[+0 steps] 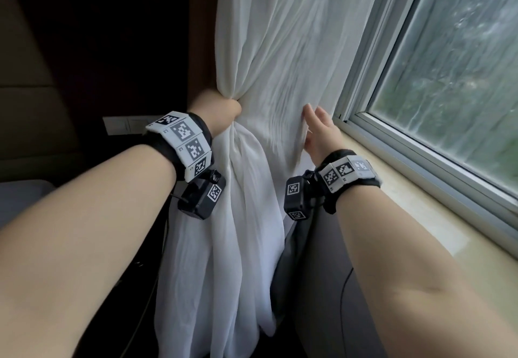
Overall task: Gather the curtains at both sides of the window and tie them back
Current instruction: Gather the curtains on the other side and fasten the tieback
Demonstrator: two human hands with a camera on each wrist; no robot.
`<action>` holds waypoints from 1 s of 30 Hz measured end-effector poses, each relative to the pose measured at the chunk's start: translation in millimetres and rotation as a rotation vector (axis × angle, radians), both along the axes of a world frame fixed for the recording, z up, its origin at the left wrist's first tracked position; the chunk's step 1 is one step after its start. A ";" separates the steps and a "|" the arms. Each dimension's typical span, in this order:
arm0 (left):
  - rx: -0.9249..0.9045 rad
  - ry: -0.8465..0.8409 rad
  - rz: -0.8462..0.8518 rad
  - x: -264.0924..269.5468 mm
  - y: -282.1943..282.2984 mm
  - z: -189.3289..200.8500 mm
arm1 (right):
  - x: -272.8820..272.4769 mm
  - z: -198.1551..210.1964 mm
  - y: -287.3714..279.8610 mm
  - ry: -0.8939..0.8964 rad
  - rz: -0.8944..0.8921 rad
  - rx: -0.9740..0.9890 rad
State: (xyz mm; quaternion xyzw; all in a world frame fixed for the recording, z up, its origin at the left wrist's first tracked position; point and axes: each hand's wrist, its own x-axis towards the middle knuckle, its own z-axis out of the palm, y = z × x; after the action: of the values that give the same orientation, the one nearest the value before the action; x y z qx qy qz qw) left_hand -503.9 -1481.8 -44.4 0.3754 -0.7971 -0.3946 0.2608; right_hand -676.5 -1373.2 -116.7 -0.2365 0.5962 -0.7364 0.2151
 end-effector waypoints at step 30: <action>0.242 0.146 -0.364 23.9 -4.4 -20.4 | 110.7 121.5 -16.8 1.113 0.350 0.778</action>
State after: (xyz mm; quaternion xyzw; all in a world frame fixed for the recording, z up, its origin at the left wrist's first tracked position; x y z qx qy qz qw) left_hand -480.0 -1486.2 -64.8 0.2245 -0.7775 -0.5539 0.1956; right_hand -565.8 -1390.0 4.8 -0.5770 0.7910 -0.1936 0.0623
